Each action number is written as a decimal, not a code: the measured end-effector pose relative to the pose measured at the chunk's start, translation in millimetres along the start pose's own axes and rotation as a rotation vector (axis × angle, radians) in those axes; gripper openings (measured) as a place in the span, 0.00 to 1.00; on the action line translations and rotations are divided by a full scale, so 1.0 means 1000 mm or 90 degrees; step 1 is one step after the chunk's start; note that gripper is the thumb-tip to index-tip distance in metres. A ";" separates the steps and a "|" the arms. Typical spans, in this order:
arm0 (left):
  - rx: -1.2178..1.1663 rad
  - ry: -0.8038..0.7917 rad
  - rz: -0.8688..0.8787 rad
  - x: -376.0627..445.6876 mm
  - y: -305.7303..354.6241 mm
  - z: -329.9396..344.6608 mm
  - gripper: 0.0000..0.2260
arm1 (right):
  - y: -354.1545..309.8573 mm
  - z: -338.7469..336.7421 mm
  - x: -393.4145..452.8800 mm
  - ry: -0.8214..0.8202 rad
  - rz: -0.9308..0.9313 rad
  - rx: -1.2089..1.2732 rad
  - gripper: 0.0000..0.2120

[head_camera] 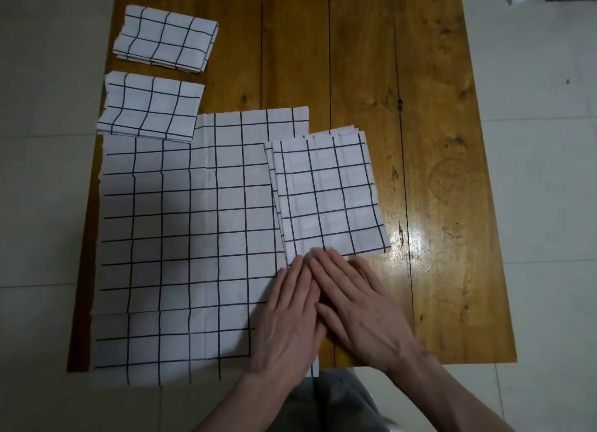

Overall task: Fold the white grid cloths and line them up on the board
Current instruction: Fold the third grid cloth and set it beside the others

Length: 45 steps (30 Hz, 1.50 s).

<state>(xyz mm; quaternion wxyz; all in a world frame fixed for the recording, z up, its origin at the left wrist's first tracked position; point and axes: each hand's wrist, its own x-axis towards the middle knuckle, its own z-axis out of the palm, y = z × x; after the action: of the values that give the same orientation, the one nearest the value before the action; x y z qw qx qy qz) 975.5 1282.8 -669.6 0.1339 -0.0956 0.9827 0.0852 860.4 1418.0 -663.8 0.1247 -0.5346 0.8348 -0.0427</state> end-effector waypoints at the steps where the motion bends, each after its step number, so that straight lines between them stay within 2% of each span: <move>1: 0.000 -0.004 -0.008 0.000 0.001 0.000 0.32 | 0.000 0.001 0.001 -0.006 0.004 0.004 0.30; 23: -0.011 0.019 -0.025 -0.004 -0.005 0.004 0.32 | 0.026 0.005 -0.006 -0.055 -0.010 0.009 0.34; 35: -0.020 0.016 -0.041 -0.001 -0.003 -0.007 0.30 | 0.058 0.002 -0.026 -0.013 0.080 -0.001 0.33; 39: -0.032 0.048 -0.013 0.013 -0.008 -0.024 0.22 | 0.061 0.000 -0.024 0.023 0.070 0.012 0.30; 41: -0.031 0.040 0.000 0.026 -0.010 -0.036 0.22 | 0.065 -0.002 -0.022 0.038 0.056 0.003 0.28; 45: 0.050 -0.029 0.072 0.053 -0.011 -0.056 0.22 | 0.074 -0.009 -0.016 0.055 0.009 -0.021 0.25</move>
<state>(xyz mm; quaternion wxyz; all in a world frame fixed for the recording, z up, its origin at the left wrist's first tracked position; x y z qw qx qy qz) 914.3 1252.2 -632.8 0.1552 -0.0326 0.9858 0.0561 799.1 1463.0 -667.7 0.0802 -0.5283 0.8437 -0.0514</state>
